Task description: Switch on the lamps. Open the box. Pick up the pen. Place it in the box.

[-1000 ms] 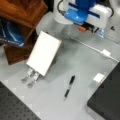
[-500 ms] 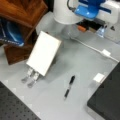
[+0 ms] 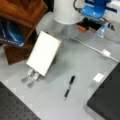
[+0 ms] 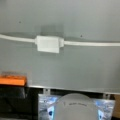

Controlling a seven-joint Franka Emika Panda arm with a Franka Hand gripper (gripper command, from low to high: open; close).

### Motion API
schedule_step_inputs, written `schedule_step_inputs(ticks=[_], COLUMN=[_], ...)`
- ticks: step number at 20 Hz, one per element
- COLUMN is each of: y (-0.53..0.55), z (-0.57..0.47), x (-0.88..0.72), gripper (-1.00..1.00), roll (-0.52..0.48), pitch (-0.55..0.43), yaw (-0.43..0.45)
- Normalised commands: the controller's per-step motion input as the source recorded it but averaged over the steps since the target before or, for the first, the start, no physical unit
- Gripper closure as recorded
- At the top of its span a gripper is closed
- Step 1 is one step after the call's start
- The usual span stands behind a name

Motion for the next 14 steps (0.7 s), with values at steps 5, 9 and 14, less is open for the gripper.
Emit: schedule_step_inputs(ticks=[5,9,14], y=[0.46,0.39,0.12], z=[-0.42,-0.31,-0.17], x=[-0.25,-0.26,-0.29], gripper=[-1.0,-1.0,-1.0], roll=[-0.065,-0.033,0.09], pitch=[-0.037,-0.102,-0.149], yaw=[-0.108,-0.083,-0.043])
